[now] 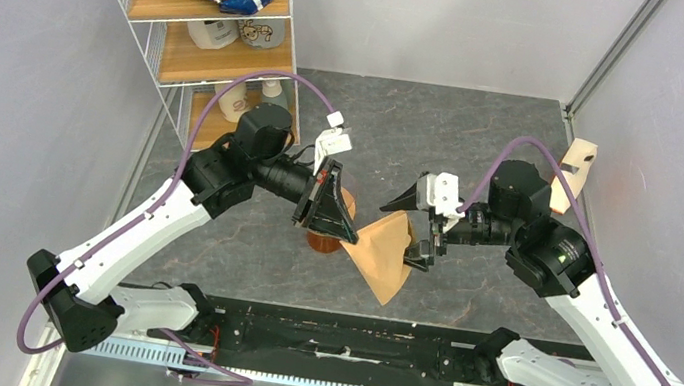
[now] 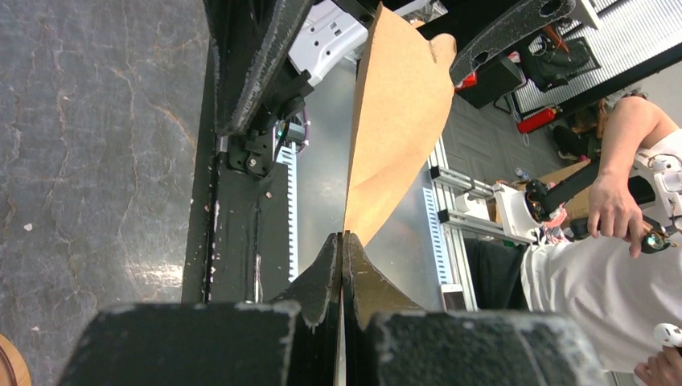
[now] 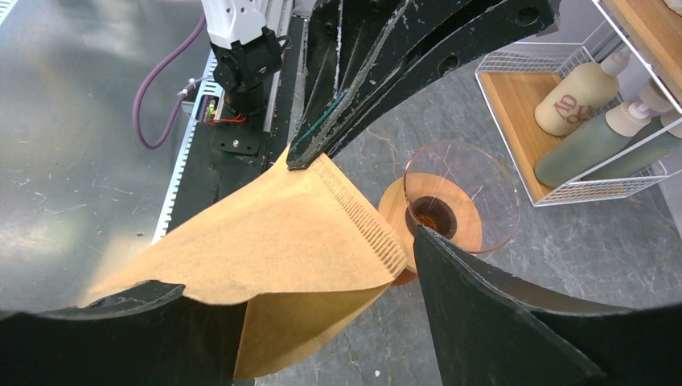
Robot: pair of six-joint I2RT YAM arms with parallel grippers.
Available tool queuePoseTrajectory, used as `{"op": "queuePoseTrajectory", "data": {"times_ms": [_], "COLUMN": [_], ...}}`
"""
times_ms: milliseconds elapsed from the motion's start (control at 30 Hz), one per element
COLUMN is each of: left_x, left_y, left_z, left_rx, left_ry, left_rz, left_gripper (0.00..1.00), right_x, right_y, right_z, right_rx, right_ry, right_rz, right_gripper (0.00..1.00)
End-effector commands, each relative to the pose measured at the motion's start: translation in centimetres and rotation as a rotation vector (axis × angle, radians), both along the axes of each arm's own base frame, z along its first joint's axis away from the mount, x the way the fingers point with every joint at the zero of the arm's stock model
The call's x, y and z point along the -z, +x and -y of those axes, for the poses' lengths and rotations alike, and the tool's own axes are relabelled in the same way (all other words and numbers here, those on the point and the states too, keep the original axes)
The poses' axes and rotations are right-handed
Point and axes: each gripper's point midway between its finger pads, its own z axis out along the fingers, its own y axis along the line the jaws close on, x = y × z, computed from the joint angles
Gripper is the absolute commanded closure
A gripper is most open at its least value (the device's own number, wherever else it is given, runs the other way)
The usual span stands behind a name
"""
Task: Place the coffee filter in the dripper
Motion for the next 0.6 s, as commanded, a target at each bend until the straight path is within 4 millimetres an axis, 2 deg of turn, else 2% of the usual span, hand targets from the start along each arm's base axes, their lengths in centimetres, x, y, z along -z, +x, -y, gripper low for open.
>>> {"op": "queuePoseTrajectory", "data": {"times_ms": [0,167,233,333,433,567], "left_x": [-0.8,-0.4,-0.3,-0.2,-0.2,-0.3], "left_y": [-0.5,-0.9,-1.0,-1.0,-1.0,-0.9], "left_z": [-0.1,0.0,0.0,0.1,0.2,0.2], "left_rx": [0.022,0.038,0.043,0.042,0.043,0.039], "left_ry": [-0.012,0.007,0.010,0.014,0.017,0.015], "left_rz": [0.039,0.013,0.011,0.005,-0.001,0.007], "left_gripper": [0.98,0.98,0.98,0.98,0.98,0.98], "right_x": [-1.2,-0.9,-0.7,-0.4,-0.2,0.0], "right_y": [0.4,-0.2,-0.5,-0.8,-1.0,-1.0], "right_z": [-0.1,-0.1,-0.1,-0.2,-0.3,-0.2], "right_rx": [0.011,-0.032,-0.049,-0.064,-0.073,-0.073], "right_ry": [0.015,-0.004,-0.015,-0.031,-0.037,-0.042], "right_rz": [0.078,0.152,0.177,0.208,0.226,0.236], "right_gripper": [0.19,0.17,0.20,0.29,0.43,0.56]}}
